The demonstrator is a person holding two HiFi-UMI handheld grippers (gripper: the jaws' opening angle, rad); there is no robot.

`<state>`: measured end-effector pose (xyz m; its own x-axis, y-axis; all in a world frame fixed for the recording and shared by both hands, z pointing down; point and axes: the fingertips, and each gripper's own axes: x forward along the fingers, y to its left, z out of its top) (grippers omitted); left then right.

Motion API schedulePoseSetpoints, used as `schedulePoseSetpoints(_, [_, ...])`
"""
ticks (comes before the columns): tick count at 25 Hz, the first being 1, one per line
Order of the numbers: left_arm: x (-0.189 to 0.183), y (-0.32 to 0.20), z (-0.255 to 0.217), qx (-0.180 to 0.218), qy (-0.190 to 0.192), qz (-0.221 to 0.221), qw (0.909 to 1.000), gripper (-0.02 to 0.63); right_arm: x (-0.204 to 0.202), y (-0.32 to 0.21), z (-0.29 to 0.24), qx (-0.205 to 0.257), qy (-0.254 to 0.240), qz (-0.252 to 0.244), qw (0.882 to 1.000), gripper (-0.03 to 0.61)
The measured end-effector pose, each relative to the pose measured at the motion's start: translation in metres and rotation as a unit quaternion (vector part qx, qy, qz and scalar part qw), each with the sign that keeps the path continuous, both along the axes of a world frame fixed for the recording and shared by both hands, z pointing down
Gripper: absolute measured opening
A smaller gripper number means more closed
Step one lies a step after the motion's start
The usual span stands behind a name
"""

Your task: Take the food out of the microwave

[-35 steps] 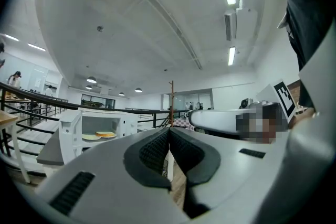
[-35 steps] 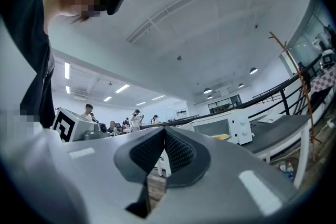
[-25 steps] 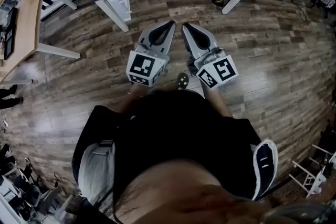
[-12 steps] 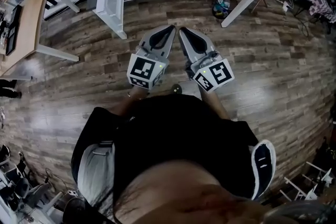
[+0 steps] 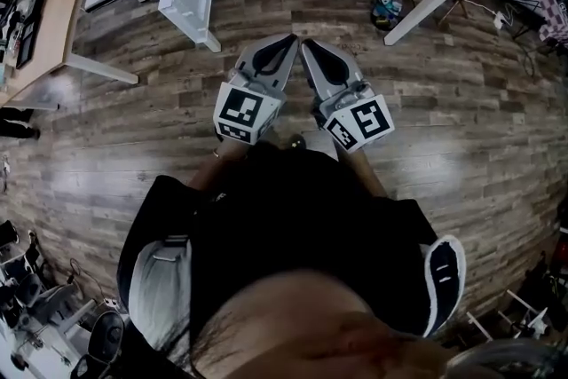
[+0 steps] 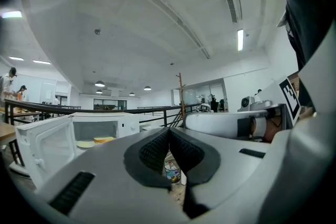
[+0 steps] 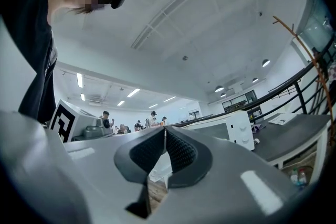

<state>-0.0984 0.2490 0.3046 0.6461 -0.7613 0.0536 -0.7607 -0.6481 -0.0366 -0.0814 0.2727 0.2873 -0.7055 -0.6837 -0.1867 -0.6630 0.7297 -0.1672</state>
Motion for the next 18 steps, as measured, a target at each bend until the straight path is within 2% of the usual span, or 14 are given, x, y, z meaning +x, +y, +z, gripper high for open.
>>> schedulePoseSetpoints(7, [-0.009, -0.003, 0.012, -0.010, -0.013, -0.023, 0.9996, 0.007, 0.003, -0.003, 0.006, -0.006, -0.003, -0.004, 1.000, -0.003])
schedulePoseSetpoints(18, [-0.007, -0.024, 0.015, -0.010, -0.008, -0.018, 0.9998, 0.008, 0.007, -0.027, 0.018, -0.015, 0.005, 0.005, 1.000, -0.003])
